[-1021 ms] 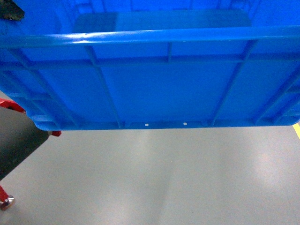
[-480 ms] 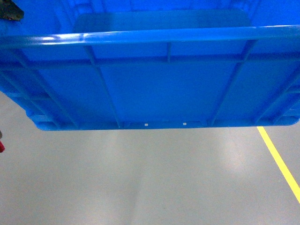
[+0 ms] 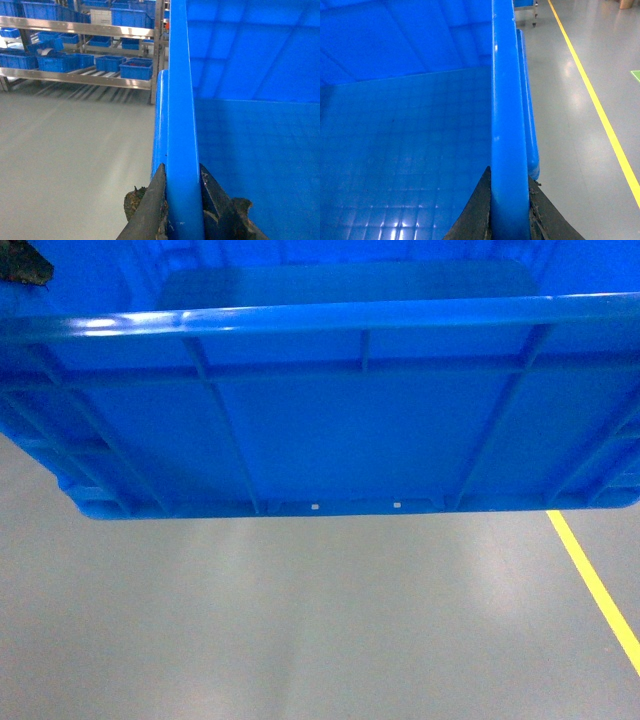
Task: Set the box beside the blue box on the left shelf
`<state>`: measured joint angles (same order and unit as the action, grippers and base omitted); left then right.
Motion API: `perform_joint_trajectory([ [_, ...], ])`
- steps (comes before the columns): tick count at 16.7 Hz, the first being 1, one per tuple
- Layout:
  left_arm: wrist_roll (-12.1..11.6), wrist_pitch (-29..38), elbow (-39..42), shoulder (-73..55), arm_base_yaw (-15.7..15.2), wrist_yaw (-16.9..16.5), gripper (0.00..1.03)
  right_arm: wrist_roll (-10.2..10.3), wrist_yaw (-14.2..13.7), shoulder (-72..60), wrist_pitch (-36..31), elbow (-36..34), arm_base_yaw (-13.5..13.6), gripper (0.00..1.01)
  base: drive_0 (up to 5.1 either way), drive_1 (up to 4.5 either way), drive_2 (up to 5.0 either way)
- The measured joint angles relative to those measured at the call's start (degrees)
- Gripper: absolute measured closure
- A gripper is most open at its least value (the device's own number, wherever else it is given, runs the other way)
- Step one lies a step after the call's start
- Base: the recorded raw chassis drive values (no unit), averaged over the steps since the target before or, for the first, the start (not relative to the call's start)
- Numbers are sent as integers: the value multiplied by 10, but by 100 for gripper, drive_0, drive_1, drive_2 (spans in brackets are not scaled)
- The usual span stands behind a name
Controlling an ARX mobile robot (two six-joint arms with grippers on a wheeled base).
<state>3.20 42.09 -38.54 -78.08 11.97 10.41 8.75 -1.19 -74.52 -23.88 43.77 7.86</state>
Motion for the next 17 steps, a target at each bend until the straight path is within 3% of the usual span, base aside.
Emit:
perform_joint_trajectory([
  [17,0,2,0,0,0,0,93,0,0,-3,-1,0,0,93,-18,414,-451],
])
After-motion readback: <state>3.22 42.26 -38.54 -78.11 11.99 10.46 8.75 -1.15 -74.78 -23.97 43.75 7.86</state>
